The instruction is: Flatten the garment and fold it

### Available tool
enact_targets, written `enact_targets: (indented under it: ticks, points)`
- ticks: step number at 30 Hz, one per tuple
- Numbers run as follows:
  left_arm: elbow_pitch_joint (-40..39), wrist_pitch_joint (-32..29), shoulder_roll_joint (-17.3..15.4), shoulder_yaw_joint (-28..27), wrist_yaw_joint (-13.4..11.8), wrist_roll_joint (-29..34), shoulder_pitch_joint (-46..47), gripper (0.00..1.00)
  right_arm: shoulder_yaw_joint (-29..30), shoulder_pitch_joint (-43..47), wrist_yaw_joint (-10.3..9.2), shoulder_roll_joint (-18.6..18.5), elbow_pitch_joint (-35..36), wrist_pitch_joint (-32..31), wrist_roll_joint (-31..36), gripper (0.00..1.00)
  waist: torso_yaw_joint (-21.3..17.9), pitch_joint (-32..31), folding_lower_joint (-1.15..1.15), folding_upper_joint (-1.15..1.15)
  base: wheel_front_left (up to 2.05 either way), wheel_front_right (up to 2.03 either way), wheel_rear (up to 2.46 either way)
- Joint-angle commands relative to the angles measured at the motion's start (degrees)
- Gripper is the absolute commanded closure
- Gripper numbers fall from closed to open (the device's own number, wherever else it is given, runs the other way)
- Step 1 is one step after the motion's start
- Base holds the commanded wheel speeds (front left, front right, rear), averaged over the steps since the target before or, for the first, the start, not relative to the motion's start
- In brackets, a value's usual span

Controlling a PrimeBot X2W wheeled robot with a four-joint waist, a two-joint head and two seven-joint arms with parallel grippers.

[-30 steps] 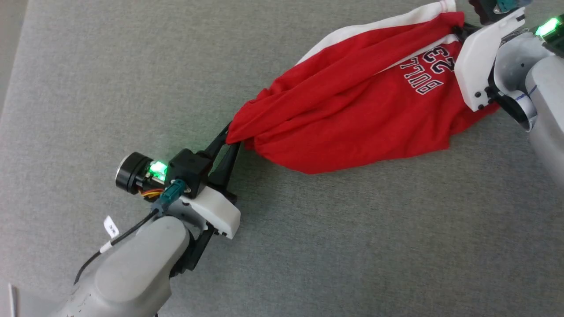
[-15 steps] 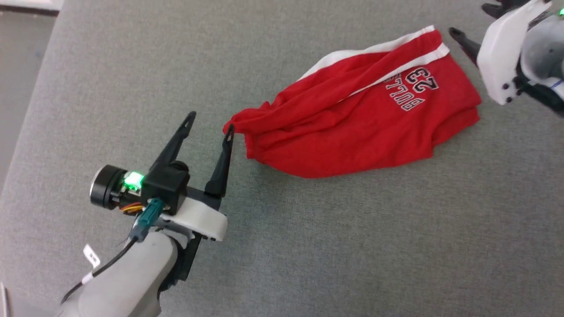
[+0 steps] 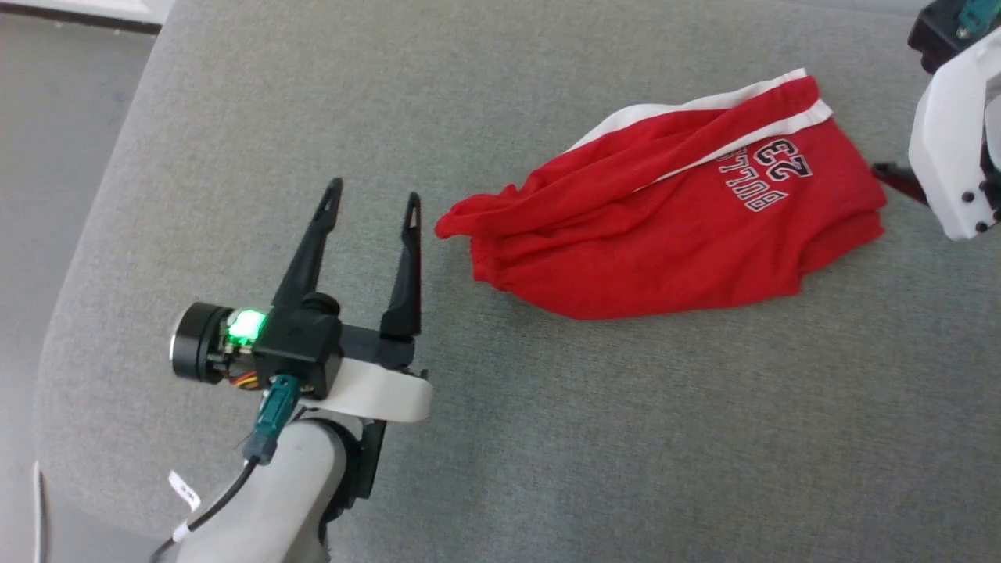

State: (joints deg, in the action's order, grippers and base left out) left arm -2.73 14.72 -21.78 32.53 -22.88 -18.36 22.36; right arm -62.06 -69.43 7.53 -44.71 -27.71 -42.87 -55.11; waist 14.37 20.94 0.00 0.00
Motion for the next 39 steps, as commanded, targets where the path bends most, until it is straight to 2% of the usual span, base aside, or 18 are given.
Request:
enact_targets:
  ticks: [1,7,11,12,13,18,22,27,30,33,39]
  points:
    - [0.1,0.3,0.8,-0.6,0.6,0.8,-0.6,0.0,0.0,1.5,-0.04,0.6,-0.9,0.0,-0.4,0.0,1.6,1.5,0.0,0.0,0.0,0.0,0.0]
    - [2.1,0.3,4.4,-3.4,3.7,3.1,-0.9,0.0,-2.4,6.9,-0.04,2.8,-4.9,1.0,-0.8,0.0,3.2,2.7,0.0,0.0,0.0,0.0,0.0]
    - [3.8,0.3,5.2,-5.2,5.9,4.4,-1.0,0.0,-3.5,9.0,-0.04,3.9,-5.9,3.0,-1.7,0.0,2.8,2.5,0.0,0.0,0.0,0.0,0.0]
    - [4.1,0.3,5.2,-5.6,6.6,4.7,-0.8,0.0,-3.5,9.0,-0.04,4.1,-6.1,4.0,-1.7,0.83,2.6,2.3,0.0,0.0,0.0,0.0,0.0]
    - [4.3,0.3,5.2,-6.1,7.1,5.0,-0.6,0.0,-3.4,8.9,-0.04,4.3,-6.4,4.9,-1.8,1.0,2.4,2.0,0.0,0.0,0.0,0.0,0.0]
    - [5.9,0.3,3.6,-8.3,11.4,4.7,1.6,0.0,-2.8,7.8,-0.04,5.1,-7.8,10.1,-1.9,1.0,1.1,-0.2,0.0,0.0,0.0,0.0,0.0]
    - [7.6,-2.4,0.2,-6.7,16.4,5.3,5.2,0.0,-2.6,8.1,-0.04,5.9,-8.1,13.8,-2.9,1.0,0.2,-2.2,0.0,0.0,0.0,0.0,0.0]
    - [7.9,-15.0,-3.2,-1.6,24.9,4.9,10.1,0.0,-3.0,8.2,-0.04,6.5,-7.7,17.7,-3.7,1.0,-1.4,-3.1,0.0,0.0,0.0,0.0,0.0]
    - [8.1,-23.1,-4.7,1.6,28.4,2.9,11.8,0.0,-3.6,8.0,-0.04,7.3,-7.2,19.3,-3.9,1.0,-3.0,-3.0,0.0,0.0,0.0,0.0,0.0]
    - [7.8,-29.6,-5.9,5.8,29.8,0.3,12.7,0.0,-4.9,7.7,-0.04,8.1,-6.6,20.3,-3.8,1.0,-4.6,-2.8,0.0,0.0,0.0,0.0,0.0]
    - [7.6,-37.9,-9.3,14.5,30.3,-5.2,15.0,0.0,-7.0,5.9,-0.04,9.5,-5.4,21.9,-3.9,1.0,-7.4,-1.2,0.0,0.0,0.0,0.0,0.0]
